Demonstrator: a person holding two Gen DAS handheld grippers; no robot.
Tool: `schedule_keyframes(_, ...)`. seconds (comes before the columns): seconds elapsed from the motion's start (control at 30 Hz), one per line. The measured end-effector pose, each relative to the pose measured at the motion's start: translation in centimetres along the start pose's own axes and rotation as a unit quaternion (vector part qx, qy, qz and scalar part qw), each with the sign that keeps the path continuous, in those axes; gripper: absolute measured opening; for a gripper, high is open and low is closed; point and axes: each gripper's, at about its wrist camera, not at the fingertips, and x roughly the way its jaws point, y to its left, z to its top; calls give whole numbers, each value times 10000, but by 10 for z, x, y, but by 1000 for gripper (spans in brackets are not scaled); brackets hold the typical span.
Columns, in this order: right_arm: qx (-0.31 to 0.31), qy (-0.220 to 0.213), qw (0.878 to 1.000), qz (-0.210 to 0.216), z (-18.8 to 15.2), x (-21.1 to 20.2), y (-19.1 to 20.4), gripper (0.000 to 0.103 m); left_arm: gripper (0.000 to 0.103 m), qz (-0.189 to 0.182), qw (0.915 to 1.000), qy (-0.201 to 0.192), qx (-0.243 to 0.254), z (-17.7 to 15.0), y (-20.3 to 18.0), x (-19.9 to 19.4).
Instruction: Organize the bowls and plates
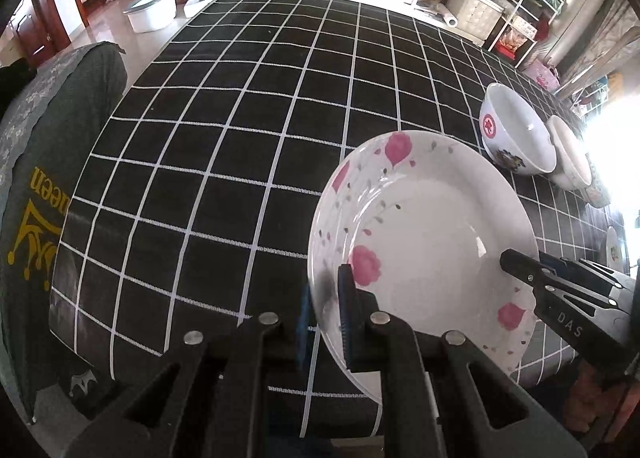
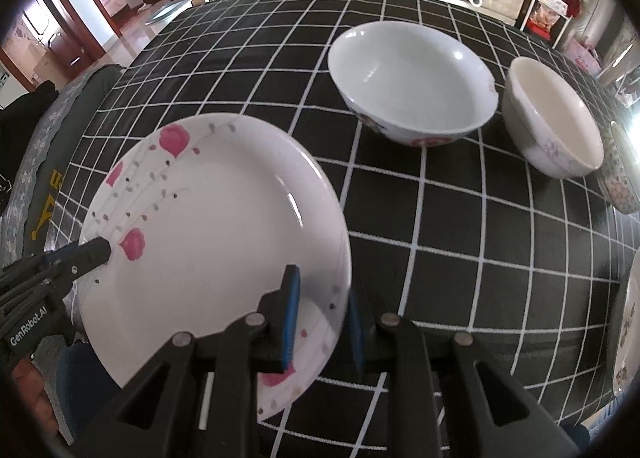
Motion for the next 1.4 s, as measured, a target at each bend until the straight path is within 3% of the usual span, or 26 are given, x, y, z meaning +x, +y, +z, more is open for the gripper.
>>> schedule_keyframes(0.3,-68,-51,10000,23,-2,-2,0,27,11,-21,9999,59,-114,-2,2,6)
schedule_keyframes(0.6,-1,-271,9996,128,-11,-29,-5,27,11,92,9997,-235,68,-11,-7,-33)
schedule_keyframes(0.9,31,-674,9975,213,-28,-80,-17,28,20,32,9975,-600,370,-25,-46,-76)
schedule_keyframes(1.0,97,-842,9962,198,-35,-99,-26,37,29,-22,9964,-683,510,-30,-64,-88)
schedule_keyframes(1.1,216,-1040,9942,181,-42,-117,-36,49,30,-94,9945,-802,661,-33,-86,-103)
schedule_keyframes(1.4,512,-1475,9877,28,-66,-171,-87,54,36,-387,9873,-1101,1079,-38,-156,-135)
